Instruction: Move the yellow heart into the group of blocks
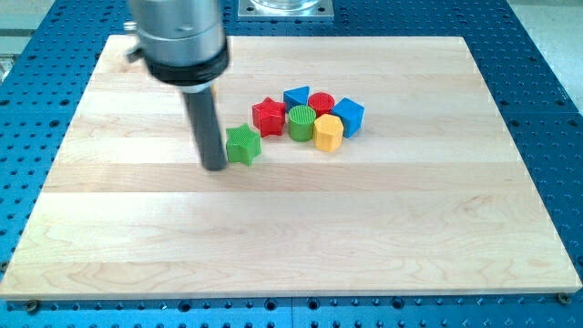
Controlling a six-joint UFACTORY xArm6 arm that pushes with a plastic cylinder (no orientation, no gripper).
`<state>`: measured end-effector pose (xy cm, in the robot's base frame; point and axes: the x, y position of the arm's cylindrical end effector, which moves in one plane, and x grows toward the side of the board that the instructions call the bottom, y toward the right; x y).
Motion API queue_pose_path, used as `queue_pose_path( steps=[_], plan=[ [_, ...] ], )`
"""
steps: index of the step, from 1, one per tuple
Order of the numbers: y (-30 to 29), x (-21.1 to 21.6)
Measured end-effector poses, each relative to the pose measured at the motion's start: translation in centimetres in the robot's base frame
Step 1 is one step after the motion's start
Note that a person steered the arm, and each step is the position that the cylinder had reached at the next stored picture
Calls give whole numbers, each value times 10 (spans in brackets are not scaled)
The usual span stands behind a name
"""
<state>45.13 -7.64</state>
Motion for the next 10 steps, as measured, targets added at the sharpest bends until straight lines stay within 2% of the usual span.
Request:
queue_pose_path(
  steps=[2,3,5,6,7,8,9,10],
  plan=[
    [-10,-15],
    [12,-32],
    [31,-34],
    [64,-34],
    [61,-23],
    [-33,-29],
    [-57,-101],
    [-80,-149]
  ],
)
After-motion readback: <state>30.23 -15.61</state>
